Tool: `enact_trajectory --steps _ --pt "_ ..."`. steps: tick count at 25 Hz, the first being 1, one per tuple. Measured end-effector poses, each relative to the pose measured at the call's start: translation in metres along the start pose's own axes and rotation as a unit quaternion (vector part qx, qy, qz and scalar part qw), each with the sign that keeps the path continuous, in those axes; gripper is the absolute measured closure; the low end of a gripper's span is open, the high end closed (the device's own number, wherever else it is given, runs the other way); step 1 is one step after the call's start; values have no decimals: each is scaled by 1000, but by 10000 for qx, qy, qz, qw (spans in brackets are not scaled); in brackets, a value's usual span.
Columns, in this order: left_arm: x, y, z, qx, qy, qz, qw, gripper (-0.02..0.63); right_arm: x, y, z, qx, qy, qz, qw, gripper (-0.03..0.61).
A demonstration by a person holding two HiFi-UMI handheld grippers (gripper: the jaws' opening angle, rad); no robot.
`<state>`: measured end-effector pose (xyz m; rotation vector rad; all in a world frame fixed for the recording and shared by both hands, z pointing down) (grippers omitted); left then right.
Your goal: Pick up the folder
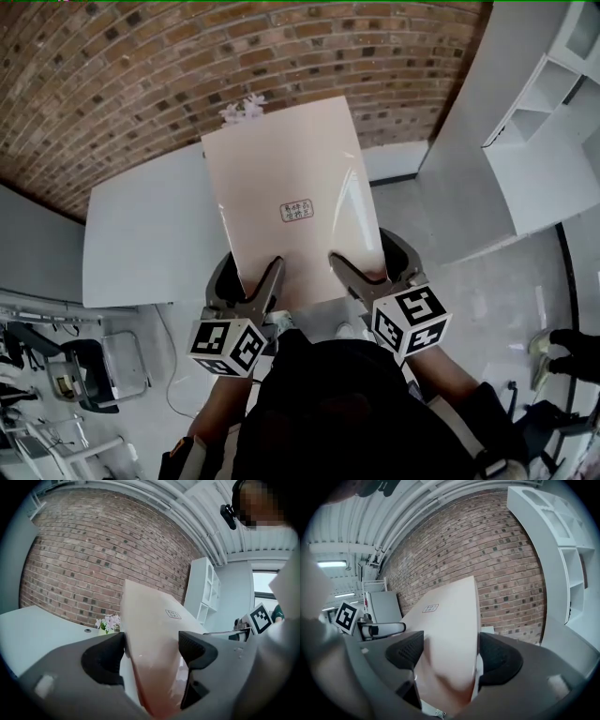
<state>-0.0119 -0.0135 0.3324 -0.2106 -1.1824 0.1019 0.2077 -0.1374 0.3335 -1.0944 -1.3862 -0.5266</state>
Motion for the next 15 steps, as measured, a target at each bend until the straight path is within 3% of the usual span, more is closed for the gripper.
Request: enact_trajectory --steps 15 --pt "34 21 -24 198 -10 10 9998 249 29 44 5 204 26 11 9998 207"
Point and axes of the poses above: the fingertips, and each gripper's own axes: y backward along the fingers, z to its left, x out of its underside, the point moved 9 cm from there along y, backward along the fingers, and after that the axes turned 5 degrees about y, right-handed, at the moved point
